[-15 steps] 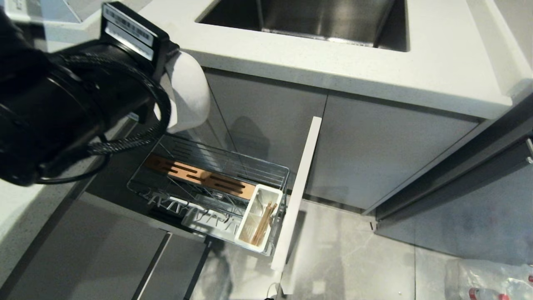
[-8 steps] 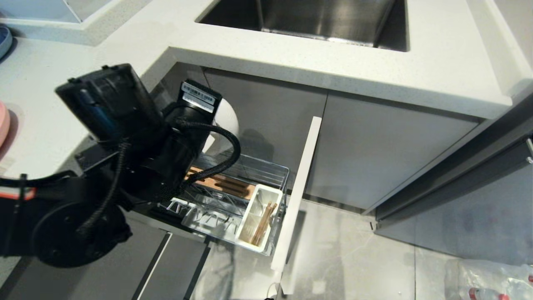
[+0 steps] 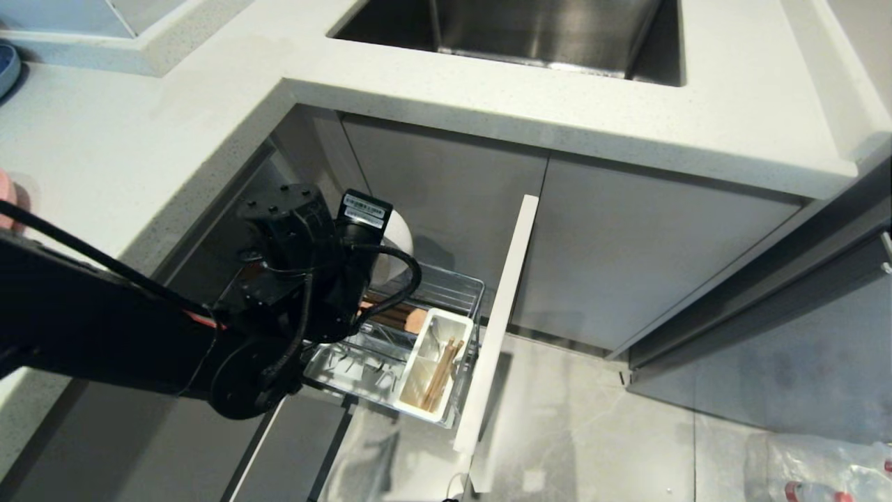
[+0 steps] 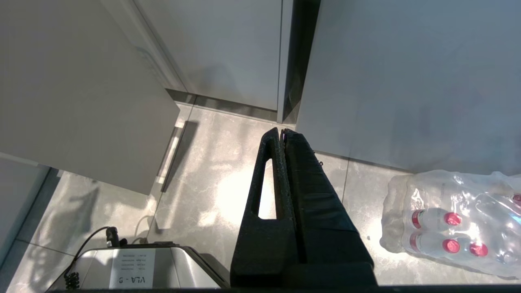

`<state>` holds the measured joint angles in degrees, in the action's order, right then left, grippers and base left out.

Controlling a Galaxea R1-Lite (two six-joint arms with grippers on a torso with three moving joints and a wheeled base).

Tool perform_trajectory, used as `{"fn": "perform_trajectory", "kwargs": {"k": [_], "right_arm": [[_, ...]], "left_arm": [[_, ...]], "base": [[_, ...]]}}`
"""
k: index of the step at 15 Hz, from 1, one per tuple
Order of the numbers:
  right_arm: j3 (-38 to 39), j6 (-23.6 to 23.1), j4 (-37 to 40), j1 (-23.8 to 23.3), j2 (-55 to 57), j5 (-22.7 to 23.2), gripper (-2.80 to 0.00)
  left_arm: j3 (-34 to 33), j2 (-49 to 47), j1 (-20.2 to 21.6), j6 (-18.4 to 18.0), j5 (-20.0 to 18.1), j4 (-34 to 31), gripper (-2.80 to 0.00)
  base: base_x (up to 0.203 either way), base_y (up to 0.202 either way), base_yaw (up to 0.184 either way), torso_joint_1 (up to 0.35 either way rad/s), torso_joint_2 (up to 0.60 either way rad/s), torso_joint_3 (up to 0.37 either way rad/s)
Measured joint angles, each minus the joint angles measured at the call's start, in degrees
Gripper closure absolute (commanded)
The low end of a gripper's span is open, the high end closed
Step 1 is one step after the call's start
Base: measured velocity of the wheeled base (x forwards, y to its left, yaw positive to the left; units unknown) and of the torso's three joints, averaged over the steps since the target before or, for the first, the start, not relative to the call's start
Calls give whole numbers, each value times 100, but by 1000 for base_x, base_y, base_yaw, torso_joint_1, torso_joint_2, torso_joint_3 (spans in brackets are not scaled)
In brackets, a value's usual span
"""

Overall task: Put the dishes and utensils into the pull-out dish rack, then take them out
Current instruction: Pick up the bowl and place it in the cupboard

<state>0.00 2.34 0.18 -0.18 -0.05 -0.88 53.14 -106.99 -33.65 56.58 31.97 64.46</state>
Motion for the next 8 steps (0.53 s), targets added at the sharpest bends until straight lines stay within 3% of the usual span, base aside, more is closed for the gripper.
{"fn": "perform_trajectory", "kwargs": {"k": [4, 8], "right_arm": [[0, 2, 0, 0, 0, 0, 0], [0, 2, 0, 2, 0, 0, 0]], "left_arm": [[-28, -611, 96, -135, -180, 1581, 0], [-9, -1062, 154, -162, -195, 1828, 0]], "base": [[0, 0, 0, 0, 0, 0], [0, 0, 0, 0, 0, 0]]}}
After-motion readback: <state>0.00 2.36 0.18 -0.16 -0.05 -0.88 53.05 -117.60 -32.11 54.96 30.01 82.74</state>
